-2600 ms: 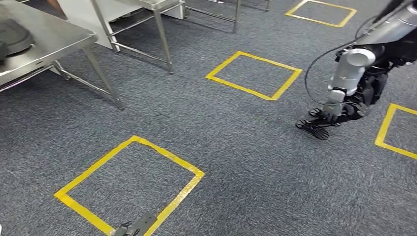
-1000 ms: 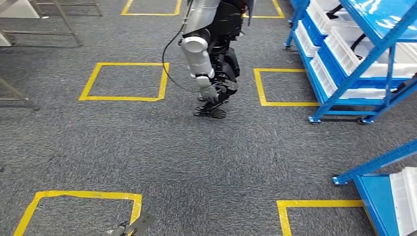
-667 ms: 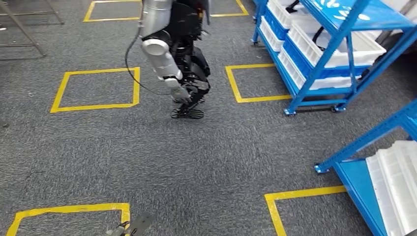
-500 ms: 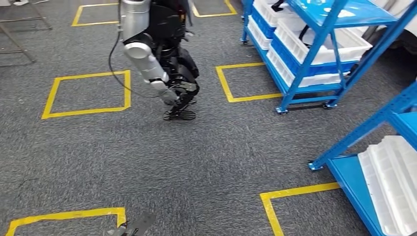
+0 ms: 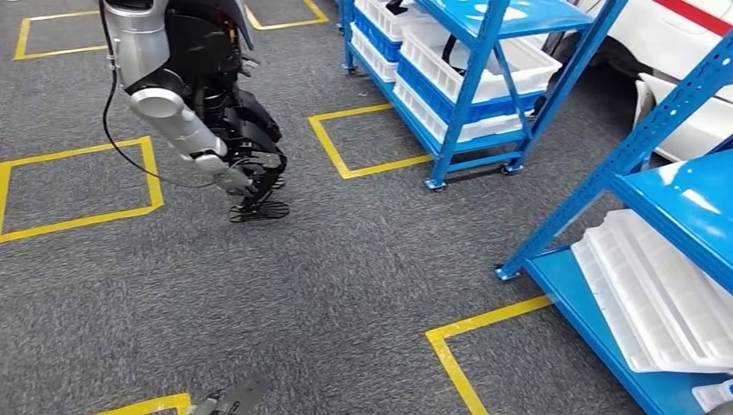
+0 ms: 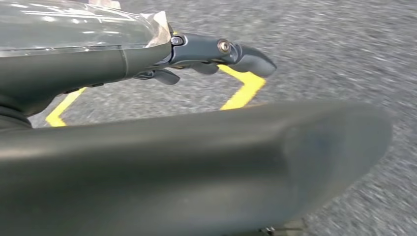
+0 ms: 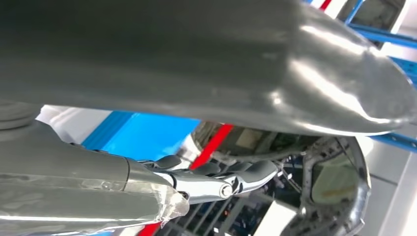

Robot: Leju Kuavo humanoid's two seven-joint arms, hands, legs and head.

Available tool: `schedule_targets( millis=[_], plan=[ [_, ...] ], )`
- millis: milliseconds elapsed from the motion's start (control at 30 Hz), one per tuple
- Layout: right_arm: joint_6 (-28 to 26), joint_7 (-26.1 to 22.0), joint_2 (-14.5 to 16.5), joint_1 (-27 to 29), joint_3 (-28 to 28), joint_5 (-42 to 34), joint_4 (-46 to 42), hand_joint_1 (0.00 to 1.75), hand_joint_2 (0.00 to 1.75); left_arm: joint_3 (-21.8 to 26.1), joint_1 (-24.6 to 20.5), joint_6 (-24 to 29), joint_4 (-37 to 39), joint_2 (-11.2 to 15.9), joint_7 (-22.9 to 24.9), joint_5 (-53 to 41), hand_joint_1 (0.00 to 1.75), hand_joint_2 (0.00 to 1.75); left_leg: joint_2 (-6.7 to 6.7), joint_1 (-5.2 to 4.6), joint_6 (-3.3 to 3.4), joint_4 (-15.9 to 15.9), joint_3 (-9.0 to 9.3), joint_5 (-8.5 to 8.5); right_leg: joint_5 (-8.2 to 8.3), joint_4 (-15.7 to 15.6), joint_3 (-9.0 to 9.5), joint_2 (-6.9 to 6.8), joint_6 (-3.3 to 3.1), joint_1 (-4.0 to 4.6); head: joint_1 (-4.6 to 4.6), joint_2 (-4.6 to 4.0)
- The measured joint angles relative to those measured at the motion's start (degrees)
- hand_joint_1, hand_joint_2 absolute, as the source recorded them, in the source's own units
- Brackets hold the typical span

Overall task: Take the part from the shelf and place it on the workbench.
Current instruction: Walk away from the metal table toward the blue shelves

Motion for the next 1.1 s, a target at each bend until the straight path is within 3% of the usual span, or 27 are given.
schedule_targets(
  millis=[33,67,100,133,167,200,267,333,367,433,500,567,633,667,700,767,800,867,900,933,1000,1067,1100],
  plan=[
    [0.0,0.0,0.0,-0.1,0.0,0.0,0.0,0.0,0.0,0.0,0.0,0.0,0.0,0.0,0.0,0.0,0.0,0.0,0.82,-0.07,0.21,-0.1,0.28,-0.14,-1.59,3.3,-1.63,-2.09,0.29,0.01,0.09,0.0],
    [0.0,0.0,0.0,-0.1,0.0,0.0,0.1,0.0,0.0,0.0,0.2,0.0,0.0,0.0,0.0,0.0,0.0,0.0,1.71,-0.11,0.33,-0.1,0.48,-0.33,-3.16,7.2,-3.67,-3.3,0.58,-0.12,0.12,0.0],
    [0.0,0.0,0.0,-0.1,0.0,0.0,0.1,0.0,0.0,0.0,0.3,0.0,0.0,0.0,0.1,0.0,0.0,0.0,2.57,-0.15,0.36,-0.1,0.64,-0.55,-4.13,10.5,-5.53,-3.86,0.82,-0.28,0.12,0.0],
    [0.1,0.0,0.0,-0.1,0.0,0.0,0.2,0.0,0.0,0.0,0.3,0.1,0.0,0.0,0.1,0.0,0.0,0.0,3.38,-0.15,0.3,-0.1,0.85,-0.79,-4.05,12.1,-6.58,-4.14,1.02,-0.44,0.11,0.0],
    [0.1,0.0,0.0,0.0,0.0,-0.1,0.3,0.0,0.0,0.1,0.3,0.1,0.0,0.0,0.1,0.0,0.0,0.0,4.12,-0.14,0.19,-0.1,1.14,-1.06,-2.84,11.5,-6.52,-4.36,1.17,-0.56,0.11,0.0],
    [0.2,0.0,0.0,0.0,-0.1,-0.1,0.3,0.0,0.0,0.1,0.3,0.1,0.0,0.0,0.1,0.0,0.0,0.0,4.8,-0.11,0.01,-0.1,1.54,-1.37,-0.71,8.6,-5.28,-4.8,1.2,-0.63,0.12,0.0],
    [0.3,0.0,0.0,-0.1,-0.1,-0.1,0.4,0.0,0.0,0.1,0.2,0.1,0.0,0.0,0.1,0.0,0.0,0.0,5.96,-0.22,-0.5,-0.1,2.38,-2.03,2.95,0.8,-1.64,-7.4,0.91,-0.24,0.14,0.0],
    [0.3,-0.1,0.0,-0.1,-0.1,0.2,0.4,0.0,0.0,0.2,0.2,0.1,0.0,0.0,0.1,0.0,0.0,0.0,6.95,-0.53,-1.09,-0.2,2.9,-2.53,3.64,-2.8,-0.05,-9.41,0.17,0.41,0.09,0.0],
    [0.2,-0.2,0.0,0.1,-0.2,0.6,0.4,0.0,0.0,0.2,0.2,0.1,0.0,0.0,0.1,0.0,0.0,0.0,7.52,-0.65,-1.36,-0.4,3.11,-2.67,3.36,-2.9,-0.1,-9.34,-0.23,0.71,0.06,0.0],
    [-0.1,-0.1,0.2,0.5,-0.5,1.6,0.4,0.0,0.0,0.3,0.1,0.1,0.0,0.0,0.2,0.0,0.0,0.0,8.18,-0.55,-1.96,-0.6,3.7,-3.15,3.35,-3.3,0.0,-7.89,-0.96,0.58,0.0,0.0],
    [-0.1,0.4,0.6,0.8,-1.0,2.4,0.6,0.0,0.0,0.4,-0.1,0.2,0.0,0.0,0.2,0.0,0.0,0.0,6.11,-0.4,-2.3,1.9,2.96,-4.95,3.47,-3.8,0.48,-6.5,-1.75,0.24,-0.13,0.0],
    [0.5,1.2,1.0,0.9,-1.7,2.8,1.2,0.0,0.0,0.7,0.1,0.3,0.0,0.0,0.2,0.1,0.0,0.0,3.36,-0.39,-2.28,9.1,-0.66,-8.21,3.37,-4.0,0.82,-5.05,-2.36,0.1,-0.32,0.0],
    [1.6,1.8,1.3,1.2,-3.0,3.2,2.5,0.0,0.0,0.9,0.5,0.3,0.0,0.0,0.4,0.1,0.0,0.0,2.62,-0.49,-2.19,15.4,-4.48,-9.65,3.18,-4.0,1.1,-3.26,-2.58,0.17,-0.4,0.0],
    [2.3,1.9,1.5,1.4,-3.7,3.4,3.3,0.0,0.0,0.9,0.6,0.4,0.0,0.0,0.5,0.1,0.0,0.0,2.51,-0.51,-2.09,15.7,-5.19,-8.65,3.08,-4.0,1.32,-2.29,-2.6,0.19,-0.4,0.0],
    [3.0,2.0,1.7,1.5,-4.4,3.7,4.1,0.0,0.0,1.0,0.6,0.4,0.0,0.0,0.6,0.1,0.0,0.0,2.29,-0.51,-1.94,13.7,-4.82,-6.6,2.94,-4.0,1.59,-1.35,-2.54,0.18,-0.4,0.0],
    [4.6,2.0,2.3,1.5,-6.0,4.8,6.0,0.0,0.0,1.1,0.6,0.4,0.0,0.0,0.7,0.2,0.0,0.0,0.32,-0.35,-1.59,6.4,-2.47,-1.8,2.57,-3.8,2.11,0.39,-2.2,0.21,-0.38,0.0],
    [5.3,2.0,2.7,1.4,-6.8,5.4,7.1,0.0,0.0,1.2,0.6,0.5,0.0,0.0,0.7,0.3,0.0,0.0,-0.95,-0.21,-1.47,3.4,-1.37,-0.49,2.41,-3.7,2.16,1.11,-1.98,0.23,-0.36,0.0],
    [6.2,1.8,3.4,1.3,-8.5,6.6,9.1,0.0,0.0,1.4,0.5,0.5,0.0,0.0,0.7,0.6,0.0,0.0,-2.53,-0.18,-1.25,1.0,-0.45,-0.23,2.32,-3.6,1.91,2.33,-1.33,0.1,-0.34,0.0],
    [6.4,1.6,3.8,1.3,-9.3,6.9,10.0,0.0,0.0,1.5,0.4,0.5,0.0,0.0,0.7,0.7,0.0,0.0,-2.21,-0.2,-1.06,0.6,-0.26,-0.31,2.37,-3.7,1.76,2.91,-0.98,-0.02,-0.34,0.0],
    [6.5,1.5,4.1,1.3,-10.1,7.2,10.8,0.0,0.0,1.5,0.3,0.6,0.0,0.0,0.7,0.8,0.0,0.0,-1.68,-0.19,-0.79,0.5,-0.12,-0.24,2.28,-3.7,1.71,3.06,-0.63,-0.11,-0.36,0.0],
    [6.7,1.2,4.5,1.1,-11.3,7.4,12.0,0.0,0.0,1.6,0.2,0.7,0.0,-0.1,0.7,0.8,0.0,0.0,-0.4,0.03,-0.13,0.0,0.31,-0.19,0.91,-1.7,0.83,0.82,0.06,-0.01,-0.13,0.0],
    [7.0,1.1,4.9,0.5,-12.3,7.4,13.0,0.0,0.0,1.7,0.3,0.8,0.0,-0.2,0.6,0.8,0.0,0.0,1.18,0.03,0.32,-0.2,0.69,-0.45,-2.25,4.5,-2.31,-2.71,0.75,-0.1,0.09,0.0],
    [7.1,1.0,5.1,0.2,-12.6,7.4,13.5,0.0,0.0,1.8,0.4,0.9,0.0,-0.2,0.6,0.7,0.0,0.0,2.05,-0.01,0.4,-0.1,0.84,-0.64,-3.7,8.3,-4.35,-3.61,1.05,-0.28,0.09,0.0]
  ],
)
